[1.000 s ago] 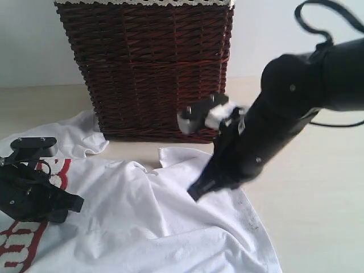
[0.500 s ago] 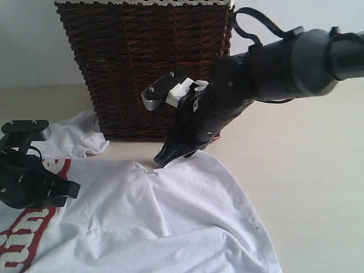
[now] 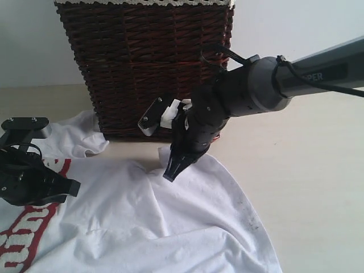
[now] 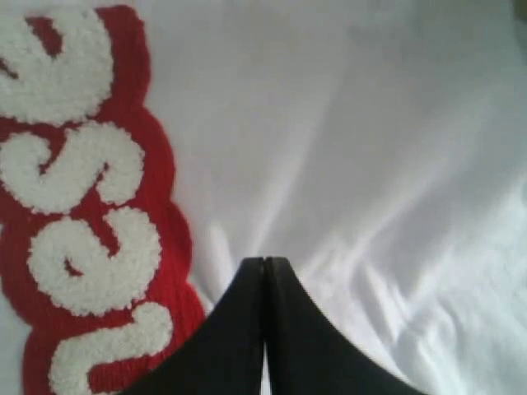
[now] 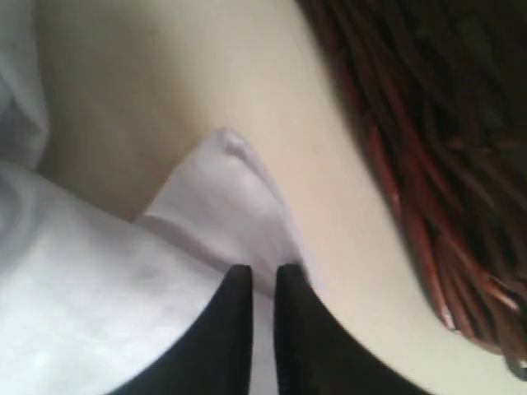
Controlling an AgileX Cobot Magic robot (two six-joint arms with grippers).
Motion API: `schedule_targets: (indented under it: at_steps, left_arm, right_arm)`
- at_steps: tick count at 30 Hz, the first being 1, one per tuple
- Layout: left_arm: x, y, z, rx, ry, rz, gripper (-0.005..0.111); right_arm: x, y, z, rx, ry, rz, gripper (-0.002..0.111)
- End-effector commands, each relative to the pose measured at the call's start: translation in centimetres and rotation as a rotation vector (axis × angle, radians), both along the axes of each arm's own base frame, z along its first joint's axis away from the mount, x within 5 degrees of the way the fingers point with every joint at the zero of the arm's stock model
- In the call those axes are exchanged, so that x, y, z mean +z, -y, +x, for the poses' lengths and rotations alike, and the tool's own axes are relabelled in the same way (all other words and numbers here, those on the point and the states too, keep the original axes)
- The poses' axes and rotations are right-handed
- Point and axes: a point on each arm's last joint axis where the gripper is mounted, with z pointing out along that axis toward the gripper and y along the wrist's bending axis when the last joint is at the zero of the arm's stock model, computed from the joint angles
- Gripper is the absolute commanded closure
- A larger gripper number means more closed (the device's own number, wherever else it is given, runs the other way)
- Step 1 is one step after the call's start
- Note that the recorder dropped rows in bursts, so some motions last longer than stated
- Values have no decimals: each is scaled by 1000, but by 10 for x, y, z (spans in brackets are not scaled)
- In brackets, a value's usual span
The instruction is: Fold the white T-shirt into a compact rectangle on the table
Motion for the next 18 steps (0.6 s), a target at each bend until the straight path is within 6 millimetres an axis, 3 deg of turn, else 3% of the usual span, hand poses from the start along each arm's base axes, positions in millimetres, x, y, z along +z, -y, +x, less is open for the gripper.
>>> schedule_targets:
  at_steps: [1, 7, 14, 18]
  left_arm:
    - [1, -1, -1, 9, 10, -2, 107]
    - [-4, -4, -5, 19, 10, 14, 107]
    - [-6, -5, -6, 24, 15, 20, 107]
    - [-14, -7, -11, 30, -2, 37, 107]
  right_arm:
    - [-1, 3, 10, -12, 100, -59, 108]
    - [-9, 21, 17, -144, 127, -187, 108]
    - [4, 38, 13, -200, 107, -221, 108]
    - [9, 63, 12, -266, 92, -221, 108]
